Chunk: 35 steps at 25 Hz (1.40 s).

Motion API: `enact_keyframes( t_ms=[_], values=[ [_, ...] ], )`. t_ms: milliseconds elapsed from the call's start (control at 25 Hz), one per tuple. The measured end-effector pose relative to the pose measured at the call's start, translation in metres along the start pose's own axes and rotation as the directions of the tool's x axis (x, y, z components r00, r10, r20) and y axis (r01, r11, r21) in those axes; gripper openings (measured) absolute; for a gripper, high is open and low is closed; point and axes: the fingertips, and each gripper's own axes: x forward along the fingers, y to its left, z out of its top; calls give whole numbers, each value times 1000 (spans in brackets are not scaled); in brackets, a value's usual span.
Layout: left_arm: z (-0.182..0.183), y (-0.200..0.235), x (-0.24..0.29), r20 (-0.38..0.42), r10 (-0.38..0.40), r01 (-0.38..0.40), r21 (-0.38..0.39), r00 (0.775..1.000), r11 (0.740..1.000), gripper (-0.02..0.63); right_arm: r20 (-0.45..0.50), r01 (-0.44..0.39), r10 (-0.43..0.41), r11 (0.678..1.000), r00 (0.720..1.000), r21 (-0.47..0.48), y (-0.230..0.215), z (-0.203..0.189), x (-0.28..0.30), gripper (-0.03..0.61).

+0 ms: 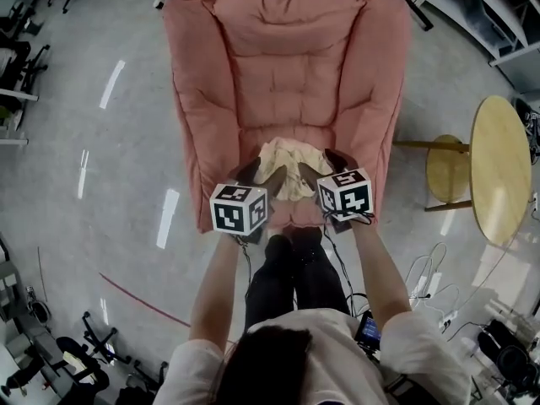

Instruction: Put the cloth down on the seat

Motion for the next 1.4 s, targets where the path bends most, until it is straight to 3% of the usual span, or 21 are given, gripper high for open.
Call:
enact_keyframes(
  t_ms=[120, 400, 480, 560, 640, 760, 840, 960, 1200, 1400],
  values=[
    [19, -18, -23, 50, -8, 6, 40, 999, 999, 284, 42, 6, -5, 1000, 999, -16, 12, 17, -28, 314],
    [66, -57, -82, 233, -25, 21, 19, 972, 1000, 230, 146, 33, -21, 996, 989, -80, 44, 54, -90, 307],
    [75, -65, -96, 257, -20, 9, 44, 966, 999, 207, 190, 51, -33, 995, 981, -91, 52, 66, -107, 268],
    [80, -74, -111, 273, -29, 17, 47, 961, 999, 193, 207, 53, -28, 992, 978, -115, 64, 72, -119, 180],
    [83, -84, -127, 292, -46, 35, 40, 955, 999, 189, 199, 49, -20, 989, 980, -142, 76, 69, -130, 172],
    [93, -94, -149, 343, -45, 27, 57, 938, 998, 101, 248, 58, -22, 988, 969, -141, 92, 76, -148, 116],
    [94, -100, -160, 360, -59, 42, 52, 931, 998, 71, 306, 32, 5, 992, 952, -118, 104, 81, -161, 62],
    [93, -106, -174, 387, -76, 70, 29, 919, 997, 55, 384, 14, 29, 994, 923, -109, 120, 85, -181, 43],
    [88, -124, -193, 427, -85, 71, 48, 900, 996, 54, 444, 125, -59, 985, 894, -121, 129, 71, -206, 28],
    [73, -136, -202, 428, -131, 120, 55, 894, 991, 54, 479, 143, -81, 985, 874, -94, 139, 63, -217, 27]
  ],
)
